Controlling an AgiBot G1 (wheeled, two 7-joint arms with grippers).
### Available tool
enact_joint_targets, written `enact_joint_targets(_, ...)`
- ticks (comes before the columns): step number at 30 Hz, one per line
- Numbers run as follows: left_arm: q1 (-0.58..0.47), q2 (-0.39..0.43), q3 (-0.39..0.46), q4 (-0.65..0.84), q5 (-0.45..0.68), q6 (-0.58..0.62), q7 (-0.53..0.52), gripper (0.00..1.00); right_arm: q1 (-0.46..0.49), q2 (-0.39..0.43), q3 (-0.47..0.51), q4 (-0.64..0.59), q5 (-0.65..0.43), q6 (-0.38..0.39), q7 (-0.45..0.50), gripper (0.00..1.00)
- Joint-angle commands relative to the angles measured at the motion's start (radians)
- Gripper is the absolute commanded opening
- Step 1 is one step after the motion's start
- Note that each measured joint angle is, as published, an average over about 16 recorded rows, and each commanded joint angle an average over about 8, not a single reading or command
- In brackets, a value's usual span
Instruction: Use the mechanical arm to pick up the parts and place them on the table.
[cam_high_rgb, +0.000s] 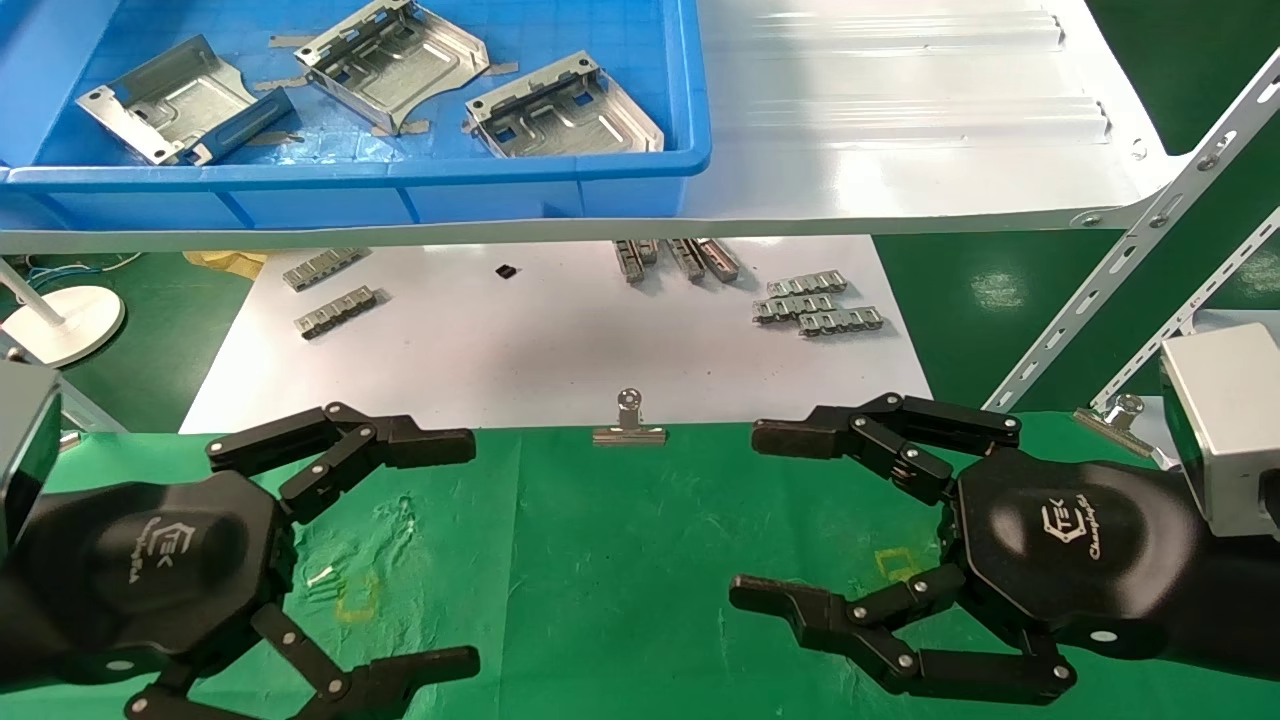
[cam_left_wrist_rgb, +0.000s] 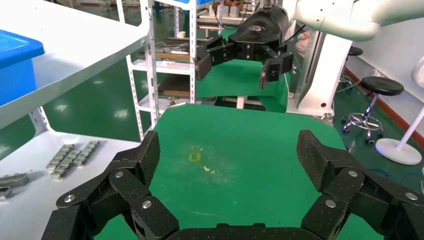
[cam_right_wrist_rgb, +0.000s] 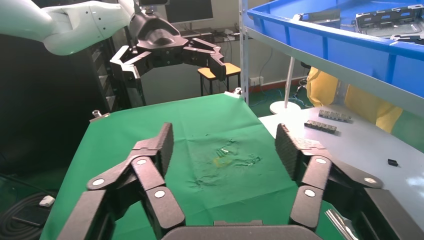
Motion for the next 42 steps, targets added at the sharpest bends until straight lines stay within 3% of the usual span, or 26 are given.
enact_joint_targets(1,0.0,0.0,0.0,0.0,0.0,0.0,0.0,1.0,0.0,0.0,0.0,0.0,0.0,0.0,0.0,0.0)
enact_joint_targets(29,-0.024,-0.002,-0.005,-0.003,0.009,-0.001,0.01,1.0,0.0,0.0,0.0,0.0,0.0,0.0,0.0,0.0)
enact_joint_targets(36,-0.212,0.013,0.006,0.05,0.123,-0.033,0.015,1.0,0.0,0.0,0.0,0.0,0.0,0.0,0.0,0.0)
enact_joint_targets(42,-0.5,0.128,0.082,0.264,0.328,-0.091,0.006,1.0,0.0,0.0,0.0,0.0,0.0,0.0,0.0,0.0)
